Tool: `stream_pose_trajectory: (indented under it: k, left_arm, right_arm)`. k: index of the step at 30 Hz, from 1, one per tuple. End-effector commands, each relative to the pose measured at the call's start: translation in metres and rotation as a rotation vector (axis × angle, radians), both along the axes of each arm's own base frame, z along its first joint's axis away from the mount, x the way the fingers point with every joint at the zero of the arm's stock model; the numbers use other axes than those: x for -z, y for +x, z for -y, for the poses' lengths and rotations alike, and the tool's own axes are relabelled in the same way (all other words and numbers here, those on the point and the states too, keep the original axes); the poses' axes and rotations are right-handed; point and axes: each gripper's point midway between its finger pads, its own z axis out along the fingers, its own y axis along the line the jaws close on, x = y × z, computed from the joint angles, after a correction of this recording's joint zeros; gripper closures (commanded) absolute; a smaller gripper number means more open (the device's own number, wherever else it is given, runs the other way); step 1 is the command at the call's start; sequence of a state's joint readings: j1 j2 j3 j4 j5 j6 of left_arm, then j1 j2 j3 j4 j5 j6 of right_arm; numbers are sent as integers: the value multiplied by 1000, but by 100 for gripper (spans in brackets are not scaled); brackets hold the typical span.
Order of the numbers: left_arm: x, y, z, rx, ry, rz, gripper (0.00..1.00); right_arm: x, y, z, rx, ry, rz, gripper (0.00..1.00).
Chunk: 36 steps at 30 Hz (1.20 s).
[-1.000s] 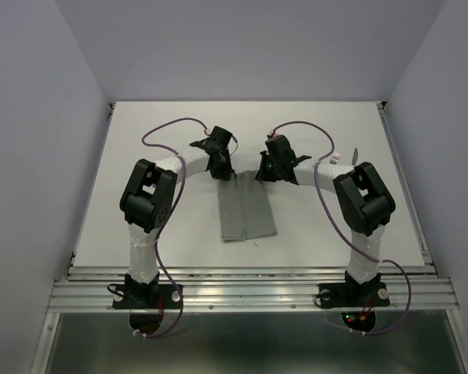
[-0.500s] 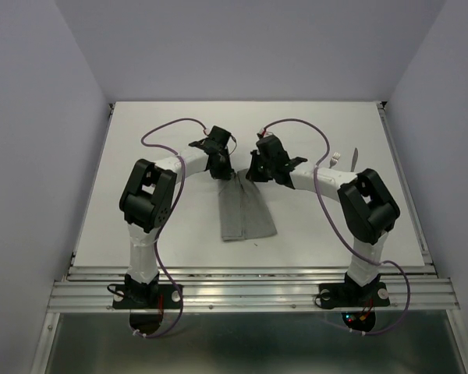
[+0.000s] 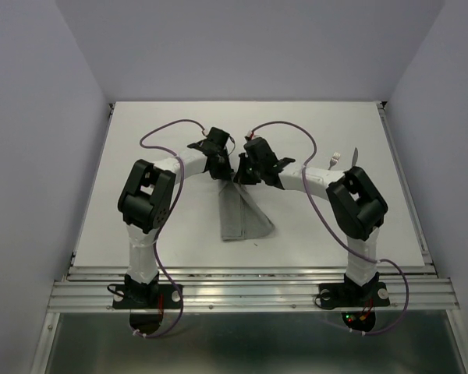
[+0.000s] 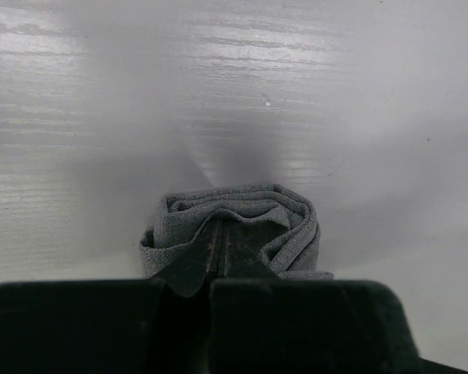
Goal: Fold the napkin into a case and place the utensils inside
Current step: Fold the smaller rectangle-folded napkin at the center of the board.
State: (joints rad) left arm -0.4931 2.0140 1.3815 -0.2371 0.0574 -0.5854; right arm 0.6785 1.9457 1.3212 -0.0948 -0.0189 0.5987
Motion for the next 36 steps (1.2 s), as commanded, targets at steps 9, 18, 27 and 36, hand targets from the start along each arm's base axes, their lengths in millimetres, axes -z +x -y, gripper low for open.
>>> stream_pose_trajectory:
  k: [9, 18, 27, 36]
  left_arm:
    - [23, -28, -11, -1, 19, -95, 100]
    - [-23, -24, 3, 64, -72, -22, 100]
    - [-61, -19, -10, 107, -74, 30, 100]
    - [-36, -16, -35, 81, -47, -8, 100]
  right_arm:
    - [21, 12, -24, 22, 57, -44, 99]
    - [57, 12, -2, 136, -51, -115, 99]
    - [63, 8, 2, 112, -82, -115, 99]
    - [52, 3, -6, -82, -79, -41, 99]
